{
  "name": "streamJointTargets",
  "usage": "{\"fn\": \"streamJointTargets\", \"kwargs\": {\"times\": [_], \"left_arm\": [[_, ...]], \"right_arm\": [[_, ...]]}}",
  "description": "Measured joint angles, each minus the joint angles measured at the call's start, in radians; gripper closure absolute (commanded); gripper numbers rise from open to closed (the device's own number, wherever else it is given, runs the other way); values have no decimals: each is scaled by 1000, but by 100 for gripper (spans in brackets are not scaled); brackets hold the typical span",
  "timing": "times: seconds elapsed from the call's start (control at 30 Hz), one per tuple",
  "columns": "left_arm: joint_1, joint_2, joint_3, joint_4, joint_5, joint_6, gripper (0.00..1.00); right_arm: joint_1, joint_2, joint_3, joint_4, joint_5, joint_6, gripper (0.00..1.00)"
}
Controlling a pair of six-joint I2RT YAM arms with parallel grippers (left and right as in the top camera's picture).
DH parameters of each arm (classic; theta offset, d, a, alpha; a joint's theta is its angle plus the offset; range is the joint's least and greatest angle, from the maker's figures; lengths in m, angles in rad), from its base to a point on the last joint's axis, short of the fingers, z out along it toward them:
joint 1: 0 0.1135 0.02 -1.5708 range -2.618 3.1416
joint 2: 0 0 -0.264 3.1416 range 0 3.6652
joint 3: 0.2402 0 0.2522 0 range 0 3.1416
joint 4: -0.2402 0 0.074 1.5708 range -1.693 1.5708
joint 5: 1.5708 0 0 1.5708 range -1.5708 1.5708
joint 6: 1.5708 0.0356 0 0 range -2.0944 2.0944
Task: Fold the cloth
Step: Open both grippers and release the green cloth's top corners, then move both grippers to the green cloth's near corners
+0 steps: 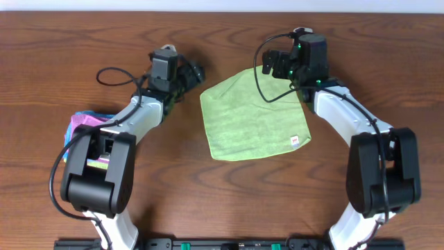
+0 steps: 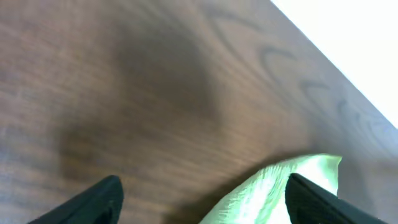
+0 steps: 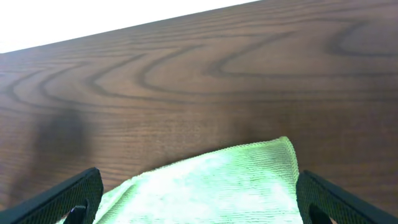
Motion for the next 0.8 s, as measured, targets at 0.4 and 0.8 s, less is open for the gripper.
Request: {"fn": "streamJointTargets", "kwargs": {"times": [0.4,0.8], "left_arm": [[40,-95,5,-234,26,56,16],[40,-512,20,-996,97,-9,28]], "right_arm": [[-5,-166,-4,-323,55,73,1],[-142,-460,-3,-979,-3,241,1]]}}
